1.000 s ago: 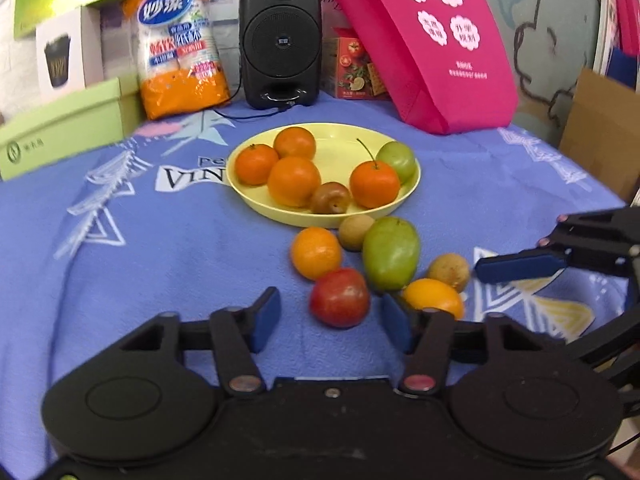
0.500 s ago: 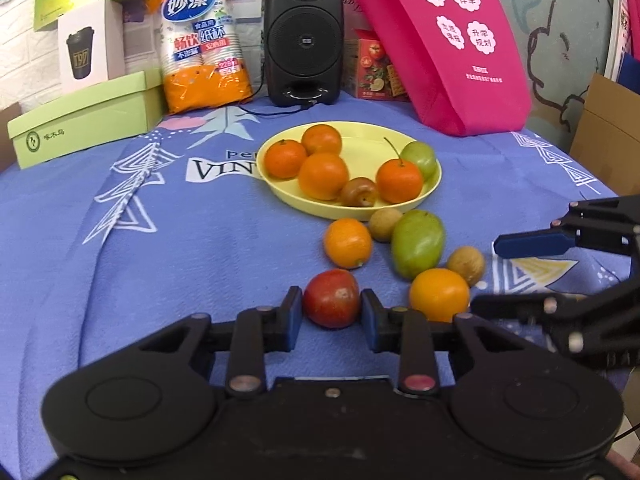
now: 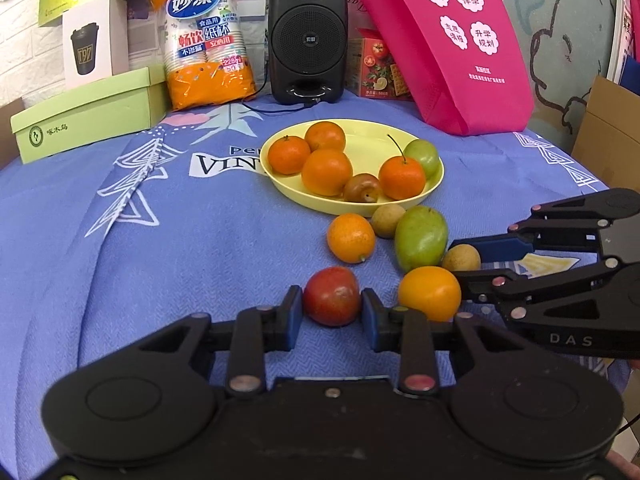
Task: Organize fruits
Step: 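Grasp a red plum with the left tool while the right tool grasps a kiwi, carry to plate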
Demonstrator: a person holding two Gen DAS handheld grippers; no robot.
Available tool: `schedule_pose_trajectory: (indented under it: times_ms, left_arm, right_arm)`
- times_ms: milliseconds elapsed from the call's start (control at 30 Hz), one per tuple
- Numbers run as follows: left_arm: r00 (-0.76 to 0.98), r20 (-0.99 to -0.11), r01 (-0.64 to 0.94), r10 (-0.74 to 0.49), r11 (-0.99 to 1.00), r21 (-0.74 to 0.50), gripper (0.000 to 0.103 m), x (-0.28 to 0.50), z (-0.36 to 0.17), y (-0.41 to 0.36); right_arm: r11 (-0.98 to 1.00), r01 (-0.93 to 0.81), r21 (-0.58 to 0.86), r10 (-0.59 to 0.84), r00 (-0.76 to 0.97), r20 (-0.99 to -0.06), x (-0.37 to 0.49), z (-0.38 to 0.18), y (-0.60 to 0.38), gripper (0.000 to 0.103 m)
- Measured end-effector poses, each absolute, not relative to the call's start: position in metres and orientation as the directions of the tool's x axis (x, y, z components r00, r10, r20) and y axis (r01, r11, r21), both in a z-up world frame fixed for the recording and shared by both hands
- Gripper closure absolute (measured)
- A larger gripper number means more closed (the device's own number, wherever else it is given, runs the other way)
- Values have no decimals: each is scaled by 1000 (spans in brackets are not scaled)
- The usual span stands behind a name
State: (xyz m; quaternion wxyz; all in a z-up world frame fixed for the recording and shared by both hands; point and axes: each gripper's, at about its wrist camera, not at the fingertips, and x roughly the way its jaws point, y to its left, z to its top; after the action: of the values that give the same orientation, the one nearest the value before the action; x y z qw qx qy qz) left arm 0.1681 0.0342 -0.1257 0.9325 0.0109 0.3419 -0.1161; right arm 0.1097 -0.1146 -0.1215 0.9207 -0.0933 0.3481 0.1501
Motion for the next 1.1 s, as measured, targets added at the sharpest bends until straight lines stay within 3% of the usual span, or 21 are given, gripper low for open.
schedule_pose_trajectory:
  times_ms: [667, 1100]
  left_arm:
    - [718, -664, 184, -211, 977, -112, 72, 161, -118, 40]
    - [742, -627, 212, -238, 970, -118, 72, 147, -96, 40]
  right_arm:
    - [950, -311, -21, 225, 731, -644, 82, -107, -128, 78]
    - [950, -309, -35, 217, 741, -635, 71, -99, -131, 78]
